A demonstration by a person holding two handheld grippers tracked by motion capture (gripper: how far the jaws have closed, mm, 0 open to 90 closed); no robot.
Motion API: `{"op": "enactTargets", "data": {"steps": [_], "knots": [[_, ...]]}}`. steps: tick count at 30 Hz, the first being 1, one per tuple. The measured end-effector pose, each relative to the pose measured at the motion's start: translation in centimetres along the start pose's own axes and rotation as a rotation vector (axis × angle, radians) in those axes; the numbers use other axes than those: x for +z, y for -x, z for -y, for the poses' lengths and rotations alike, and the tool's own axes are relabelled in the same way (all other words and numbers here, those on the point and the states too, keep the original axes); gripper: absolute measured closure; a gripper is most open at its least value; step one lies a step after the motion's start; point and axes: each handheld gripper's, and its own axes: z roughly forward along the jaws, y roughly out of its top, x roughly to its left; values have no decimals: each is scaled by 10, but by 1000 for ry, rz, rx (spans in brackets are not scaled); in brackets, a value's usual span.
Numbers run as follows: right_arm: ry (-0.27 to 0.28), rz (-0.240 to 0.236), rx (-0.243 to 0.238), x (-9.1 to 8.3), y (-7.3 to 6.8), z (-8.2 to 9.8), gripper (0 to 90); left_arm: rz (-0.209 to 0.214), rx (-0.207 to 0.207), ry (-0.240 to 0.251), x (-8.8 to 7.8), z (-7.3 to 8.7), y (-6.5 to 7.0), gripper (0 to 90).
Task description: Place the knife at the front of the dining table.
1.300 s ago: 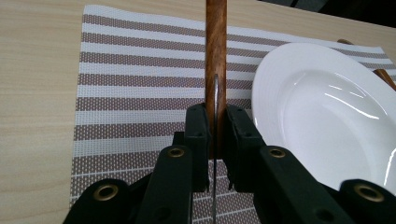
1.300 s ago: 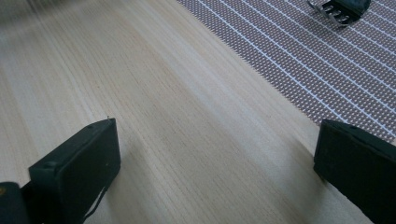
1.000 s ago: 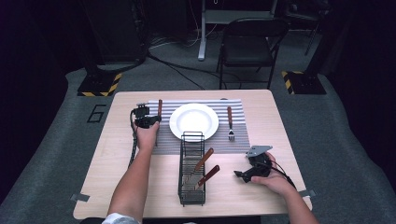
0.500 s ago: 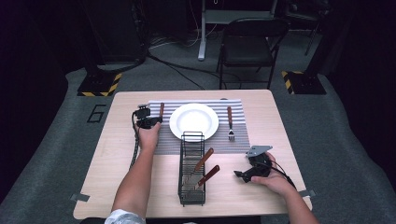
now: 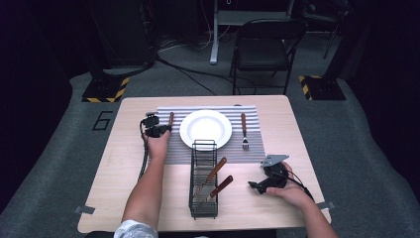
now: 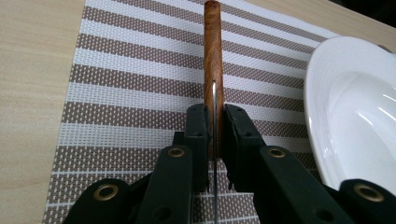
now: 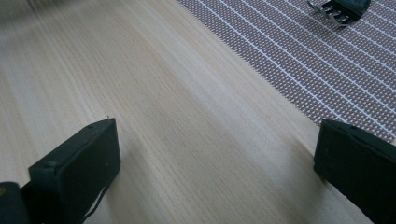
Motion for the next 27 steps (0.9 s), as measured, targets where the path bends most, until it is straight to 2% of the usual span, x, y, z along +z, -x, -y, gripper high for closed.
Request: {"op": "enactTargets", "data": {"steps": [8, 10, 13, 22, 26, 27], "knots": [[0, 0, 0, 0, 0, 0, 0, -3, -21, 0, 3, 1, -2, 806], [0, 0, 0, 0, 0, 0, 0, -8, -12, -7, 3, 1, -3, 805], [0, 0, 0, 0, 0, 0, 0, 2, -38, -1, 3, 2, -4, 805], [-2, -1, -1, 0, 0, 0, 0, -2, -14, -1, 4, 3, -4, 797], [-2, -1, -1, 0, 0, 0, 0, 0, -22, 9, 1, 2, -5, 783], [-2, -1, -1, 0, 0, 0, 0, 0, -35, 8, 1, 2, -5, 780]]}}
